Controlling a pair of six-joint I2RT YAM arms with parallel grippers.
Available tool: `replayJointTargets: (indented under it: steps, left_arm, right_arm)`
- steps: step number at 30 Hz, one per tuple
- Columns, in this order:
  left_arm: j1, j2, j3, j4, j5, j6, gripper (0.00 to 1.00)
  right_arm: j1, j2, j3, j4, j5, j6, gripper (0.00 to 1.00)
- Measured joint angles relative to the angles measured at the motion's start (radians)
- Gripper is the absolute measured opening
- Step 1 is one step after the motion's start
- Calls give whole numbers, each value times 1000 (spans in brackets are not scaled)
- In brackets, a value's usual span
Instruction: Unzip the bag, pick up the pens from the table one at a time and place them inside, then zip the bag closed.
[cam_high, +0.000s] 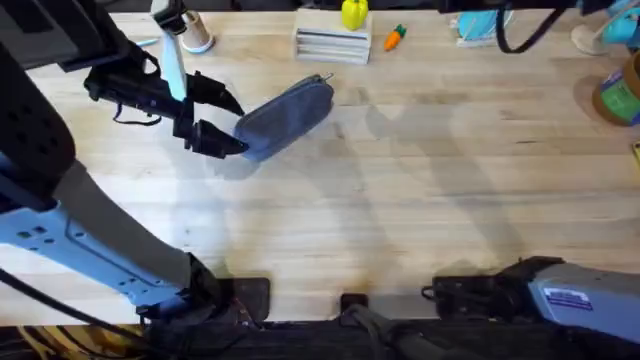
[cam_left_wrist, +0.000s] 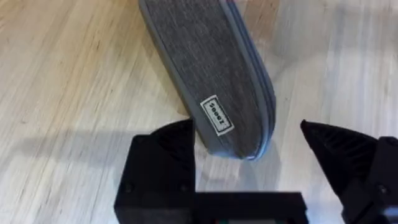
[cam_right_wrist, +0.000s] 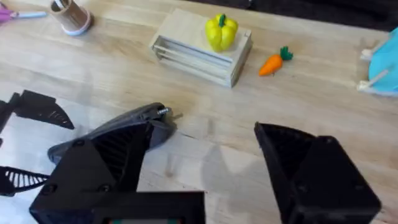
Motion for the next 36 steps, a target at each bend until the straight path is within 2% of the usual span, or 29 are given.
replayJointTargets:
  steps: [5, 10, 14, 18, 22, 25, 31, 36]
  left_arm:
    - [0, 0, 0, -2, -1, 0, 997]
    - [0, -6, 32, -41, -4, 0, 997]
    - [0, -86, 96, -48, -12, -16, 997]
    - [0, -208, 170, -49, -43, -91, 997]
    - [-4, -327, 213, -61, -90, -223, 996]
    - [-19, -406, 228, -70, -152, -352, 996]
    - [-80, -582, 233, -74, -319, -634, 995]
    - [-121, -721, 235, -79, -387, -794, 996]
  right_arm:
    - [0, -75, 0, -28, 3, -65, 994]
    - [0, -175, 0, -115, 66, -158, 994]
    - [0, -251, 0, -163, 117, -200, 994]
    - [0, -323, 0, -213, 141, -219, 994]
    - [0, -376, 0, -267, 150, -226, 994]
    - [0, -398, 0, -309, 153, -225, 994]
    - [0, -401, 0, -362, 135, -202, 994]
    - [0, -401, 0, -395, 103, -176, 994]
